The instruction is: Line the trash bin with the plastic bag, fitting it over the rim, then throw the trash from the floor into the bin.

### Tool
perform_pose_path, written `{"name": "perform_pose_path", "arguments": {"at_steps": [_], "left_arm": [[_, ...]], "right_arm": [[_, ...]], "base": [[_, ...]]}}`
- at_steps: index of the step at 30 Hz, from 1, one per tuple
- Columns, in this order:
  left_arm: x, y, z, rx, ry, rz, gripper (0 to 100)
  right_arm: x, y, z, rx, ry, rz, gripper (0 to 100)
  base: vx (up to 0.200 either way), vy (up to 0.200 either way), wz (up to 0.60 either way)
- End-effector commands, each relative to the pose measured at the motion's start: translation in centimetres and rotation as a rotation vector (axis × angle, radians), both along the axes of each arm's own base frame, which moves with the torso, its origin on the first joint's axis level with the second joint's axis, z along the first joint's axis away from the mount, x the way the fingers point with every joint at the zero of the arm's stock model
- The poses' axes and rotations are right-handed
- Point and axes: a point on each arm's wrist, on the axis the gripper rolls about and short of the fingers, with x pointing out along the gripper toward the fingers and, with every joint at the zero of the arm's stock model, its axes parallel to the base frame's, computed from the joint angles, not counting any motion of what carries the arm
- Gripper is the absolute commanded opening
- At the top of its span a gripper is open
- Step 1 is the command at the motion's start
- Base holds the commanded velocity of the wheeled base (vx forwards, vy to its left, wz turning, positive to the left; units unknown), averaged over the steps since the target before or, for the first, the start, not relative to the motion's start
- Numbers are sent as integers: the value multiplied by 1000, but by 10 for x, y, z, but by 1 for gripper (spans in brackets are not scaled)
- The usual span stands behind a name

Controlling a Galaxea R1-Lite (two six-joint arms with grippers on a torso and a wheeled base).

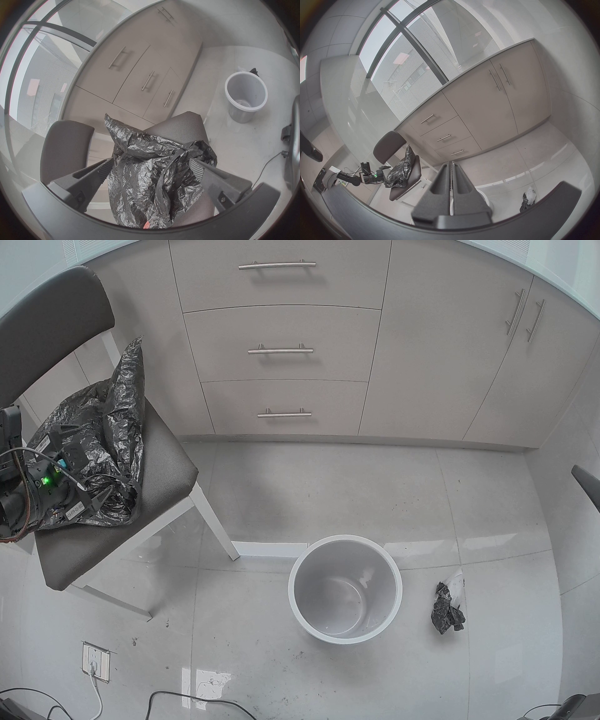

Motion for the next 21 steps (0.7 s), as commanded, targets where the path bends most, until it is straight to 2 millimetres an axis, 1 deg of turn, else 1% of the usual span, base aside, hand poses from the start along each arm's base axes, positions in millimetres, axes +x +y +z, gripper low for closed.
{"name": "perform_pose_path", "arguments": {"at_steps": [1,8,12,15,21], "left_arm": [[6,0,-6,14,24,1,100],[13,0,-14,15,56,4,100],[17,1,-18,25,73,40,100],[22,1,-24,23,97,50,100],[30,0,-31,21,115,47,100]], "right_arm": [[-4,0,2,4,-16,5,0],[-5,-1,2,4,-18,5,0],[-4,0,2,3,-13,5,0],[-2,0,0,1,-4,5,0],[-2,0,0,1,-3,5,0]], "base": [[0,0,0],[0,0,0],[0,0,0],[0,0,0],[0,0,0]]}}
